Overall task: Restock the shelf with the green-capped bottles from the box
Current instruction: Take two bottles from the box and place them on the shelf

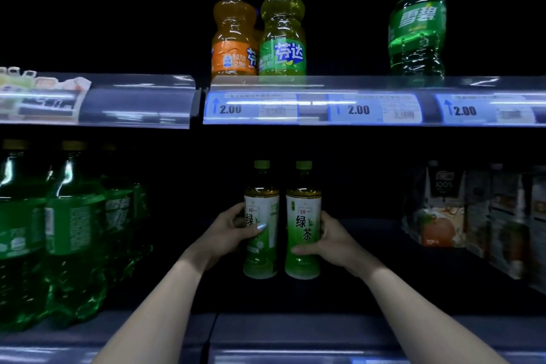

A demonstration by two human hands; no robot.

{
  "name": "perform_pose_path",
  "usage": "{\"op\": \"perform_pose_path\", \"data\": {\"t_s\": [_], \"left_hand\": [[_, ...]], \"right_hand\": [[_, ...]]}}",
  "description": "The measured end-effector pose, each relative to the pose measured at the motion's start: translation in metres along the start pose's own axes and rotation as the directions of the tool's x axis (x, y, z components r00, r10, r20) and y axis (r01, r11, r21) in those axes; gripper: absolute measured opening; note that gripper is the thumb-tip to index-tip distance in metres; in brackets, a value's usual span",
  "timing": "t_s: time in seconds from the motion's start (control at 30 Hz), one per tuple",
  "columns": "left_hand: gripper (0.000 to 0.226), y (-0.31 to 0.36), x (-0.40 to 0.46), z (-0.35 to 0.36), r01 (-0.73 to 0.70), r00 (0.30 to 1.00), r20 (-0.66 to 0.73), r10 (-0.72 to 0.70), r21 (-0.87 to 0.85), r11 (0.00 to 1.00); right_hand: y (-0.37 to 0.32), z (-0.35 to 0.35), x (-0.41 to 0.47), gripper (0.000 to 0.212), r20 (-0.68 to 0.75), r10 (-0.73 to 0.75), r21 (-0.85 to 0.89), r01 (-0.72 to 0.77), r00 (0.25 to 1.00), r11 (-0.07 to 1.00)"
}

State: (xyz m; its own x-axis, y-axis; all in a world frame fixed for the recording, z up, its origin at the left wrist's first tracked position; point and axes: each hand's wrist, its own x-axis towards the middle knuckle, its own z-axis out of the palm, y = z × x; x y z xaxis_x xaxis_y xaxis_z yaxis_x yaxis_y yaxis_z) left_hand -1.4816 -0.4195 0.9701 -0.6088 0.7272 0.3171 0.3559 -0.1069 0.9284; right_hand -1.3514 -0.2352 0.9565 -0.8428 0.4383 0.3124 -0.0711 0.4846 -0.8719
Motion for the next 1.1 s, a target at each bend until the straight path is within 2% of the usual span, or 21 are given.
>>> {"op": "perform_pose_path", "data": {"t_s": [0.1,0.27,0.43,0.57,0.7,0.8,0.9,0.97,1.03,1.1], "left_hand": [[0.055,-0.003,0.012,0.007,-0.033,0.993,-0.108,0.038,0.045,0.998],[0.06,-0.014,0.026,0.008,-0.048,0.979,-0.193,0.06,0.067,0.997],[0.061,-0.018,0.027,0.011,-0.057,0.962,-0.261,0.082,0.102,0.993],[0.064,-0.018,0.026,0.012,-0.047,0.955,-0.284,0.085,0.136,0.99],[0.074,-0.013,0.017,0.015,0.005,0.979,-0.204,0.01,0.072,0.997],[0.083,-0.009,-0.001,0.006,0.024,0.972,-0.234,-0.005,0.078,0.997],[0.064,0.0,-0.035,-0.006,0.087,0.955,-0.294,-0.028,0.191,0.978],[0.052,0.009,-0.063,-0.01,0.083,0.956,-0.293,-0.004,0.259,0.962],[0.041,0.018,-0.096,-0.013,0.025,0.968,-0.241,0.074,0.383,0.924],[0.029,0.022,-0.137,-0.013,-0.068,0.974,-0.156,0.165,0.493,0.867]], "right_hand": [[0.003,0.009,0.015,0.076,-0.033,0.002,-0.026,-0.002,0.999,1.0],[0.009,0.013,0.034,0.08,-0.052,0.004,-0.077,-0.008,0.999,0.997],[0.013,0.011,0.036,0.081,-0.021,0.027,-0.02,-0.027,0.999,0.999],[0.011,0.013,0.035,0.079,-0.017,0.035,-0.013,-0.036,0.999,0.999],[0.007,0.014,0.029,0.07,0.045,0.069,-0.075,-0.066,0.997,0.995],[0.005,0.02,0.018,0.077,0.061,0.099,-0.089,-0.094,0.993,0.992],[-0.008,0.025,-0.01,0.075,-0.044,0.123,-0.071,-0.126,0.991,0.989],[-0.023,0.03,-0.034,0.073,-0.152,0.134,-0.15,-0.157,0.979,0.976],[-0.037,0.037,-0.064,0.069,-0.25,0.116,-0.209,-0.17,0.961,0.963],[-0.049,0.051,-0.106,0.064,-0.287,0.074,-0.208,-0.138,0.955,0.968]]}}
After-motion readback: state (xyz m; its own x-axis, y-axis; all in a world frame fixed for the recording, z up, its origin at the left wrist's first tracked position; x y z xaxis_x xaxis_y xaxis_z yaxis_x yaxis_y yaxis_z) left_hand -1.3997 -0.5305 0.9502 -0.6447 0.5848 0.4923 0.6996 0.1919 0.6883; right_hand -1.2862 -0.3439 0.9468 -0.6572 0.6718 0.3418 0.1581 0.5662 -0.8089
